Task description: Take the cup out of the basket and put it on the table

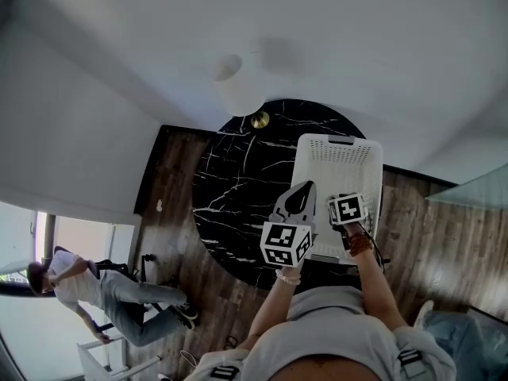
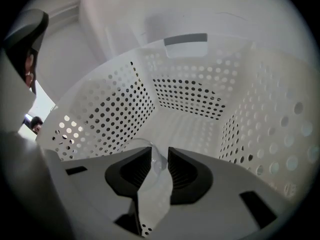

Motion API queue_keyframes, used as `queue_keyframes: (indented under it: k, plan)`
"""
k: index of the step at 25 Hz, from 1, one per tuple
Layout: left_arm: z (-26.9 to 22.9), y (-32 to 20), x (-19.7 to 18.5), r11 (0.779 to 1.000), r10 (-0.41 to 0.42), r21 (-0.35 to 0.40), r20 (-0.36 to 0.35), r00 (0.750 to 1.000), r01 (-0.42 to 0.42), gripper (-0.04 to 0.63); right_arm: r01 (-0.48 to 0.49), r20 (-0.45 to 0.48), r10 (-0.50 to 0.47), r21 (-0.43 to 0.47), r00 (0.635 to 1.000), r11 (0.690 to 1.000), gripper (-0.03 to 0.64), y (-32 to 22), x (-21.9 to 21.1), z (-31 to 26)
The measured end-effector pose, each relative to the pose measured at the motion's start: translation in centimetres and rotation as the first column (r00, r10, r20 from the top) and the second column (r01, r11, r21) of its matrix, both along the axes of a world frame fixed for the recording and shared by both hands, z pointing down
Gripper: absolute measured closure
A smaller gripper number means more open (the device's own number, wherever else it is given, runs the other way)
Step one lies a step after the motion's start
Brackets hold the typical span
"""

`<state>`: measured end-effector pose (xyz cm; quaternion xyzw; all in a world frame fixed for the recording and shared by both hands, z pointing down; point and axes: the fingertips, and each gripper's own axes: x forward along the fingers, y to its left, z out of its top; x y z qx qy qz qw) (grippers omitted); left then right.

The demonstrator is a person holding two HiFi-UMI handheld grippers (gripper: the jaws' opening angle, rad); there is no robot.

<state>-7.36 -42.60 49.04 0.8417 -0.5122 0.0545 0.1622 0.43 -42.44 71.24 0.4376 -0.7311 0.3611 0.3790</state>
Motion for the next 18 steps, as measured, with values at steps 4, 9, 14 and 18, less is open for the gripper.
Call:
queue_keyframes:
  k: [4,9,14,18]
  plan:
    - [-0.01,-0.22,0.07,1.000,0.002,0.001,-0.001,1.000,-0.002,0.590,0.011,-0.028,-0.012,-0.037,1.000,0.999,0.528,-0.11,0.18,0.91]
    - [-0.23,-0.13,0.06,1.000,0.001,0.007,0.003,1.000,-0.001,0.589,0.024,-0.031,-0.026,-0.055,0.999,0.998,0.528,-0.25,0.15,1.22]
    - [-0.40,0.13,0.11,1.000,0.004,0.007,0.005,1.000,-0.004,0.590,0.037,-0.058,-0.040,-0.046,0.998,0.998,0.529,-0.18,0.26,0.94]
    - [-0.53,0.24,0.13,1.000,0.005,0.009,0.006,1.000,-0.005,0.590,0.051,-0.090,-0.055,-0.043,0.994,0.998,0.534,0.03,0.52,1.02]
